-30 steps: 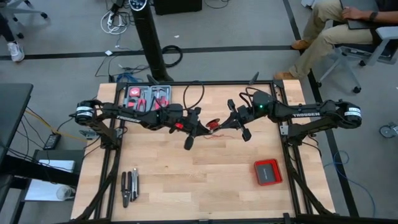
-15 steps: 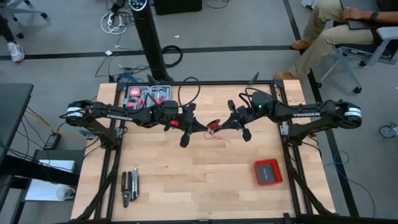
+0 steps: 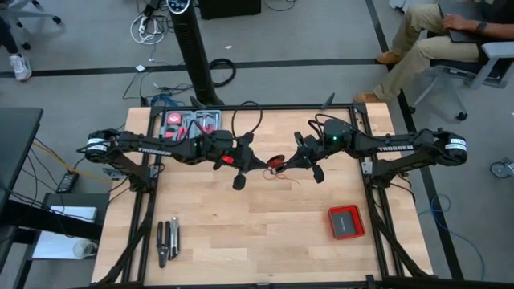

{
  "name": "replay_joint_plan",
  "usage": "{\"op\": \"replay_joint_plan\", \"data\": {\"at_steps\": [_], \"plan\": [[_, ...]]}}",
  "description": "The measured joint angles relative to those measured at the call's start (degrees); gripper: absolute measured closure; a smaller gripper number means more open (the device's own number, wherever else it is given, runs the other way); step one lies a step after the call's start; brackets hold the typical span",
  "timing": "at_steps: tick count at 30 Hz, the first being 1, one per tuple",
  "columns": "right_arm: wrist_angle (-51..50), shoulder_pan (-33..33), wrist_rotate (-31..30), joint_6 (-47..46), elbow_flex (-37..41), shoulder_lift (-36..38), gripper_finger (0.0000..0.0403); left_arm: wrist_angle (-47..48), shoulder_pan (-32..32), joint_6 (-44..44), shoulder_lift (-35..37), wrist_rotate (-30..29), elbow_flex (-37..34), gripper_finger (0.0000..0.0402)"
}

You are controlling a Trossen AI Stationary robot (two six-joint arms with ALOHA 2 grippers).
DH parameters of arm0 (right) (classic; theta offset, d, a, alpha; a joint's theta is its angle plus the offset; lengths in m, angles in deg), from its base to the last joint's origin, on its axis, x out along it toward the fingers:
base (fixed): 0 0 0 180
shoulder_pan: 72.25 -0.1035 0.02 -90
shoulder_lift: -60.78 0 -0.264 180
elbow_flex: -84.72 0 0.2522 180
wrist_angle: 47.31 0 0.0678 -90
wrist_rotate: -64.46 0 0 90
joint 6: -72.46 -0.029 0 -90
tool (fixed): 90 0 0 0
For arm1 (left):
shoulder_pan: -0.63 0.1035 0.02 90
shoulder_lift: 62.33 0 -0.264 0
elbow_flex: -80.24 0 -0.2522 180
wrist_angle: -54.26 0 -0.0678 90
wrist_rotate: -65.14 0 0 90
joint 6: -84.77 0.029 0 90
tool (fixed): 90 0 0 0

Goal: Coil cords
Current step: Coil the red wire onto the spool

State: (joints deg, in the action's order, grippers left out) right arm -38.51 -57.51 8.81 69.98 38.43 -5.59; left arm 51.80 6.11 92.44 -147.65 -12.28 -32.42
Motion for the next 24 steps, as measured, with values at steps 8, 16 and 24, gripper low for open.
{"op": "replay_joint_plan", "data": {"at_steps": [8,16,24], "plan": [[-0.16,0.02,0.13,-5.09,0.00,0.00,0.0403,8.69,-0.13,4.24,-0.02,-0.69,3.64,0.0401],[0.20,0.04,0.15,-13.80,0.00,-0.01,0.0403,11.28,-0.35,13.58,-0.02,-2.42,5.73,0.0401],[2.84,-0.83,1.81,-28.00,0.02,-0.02,0.0403,9.87,-2.02,27.59,-0.02,-6.34,5.88,0.0401]]}}
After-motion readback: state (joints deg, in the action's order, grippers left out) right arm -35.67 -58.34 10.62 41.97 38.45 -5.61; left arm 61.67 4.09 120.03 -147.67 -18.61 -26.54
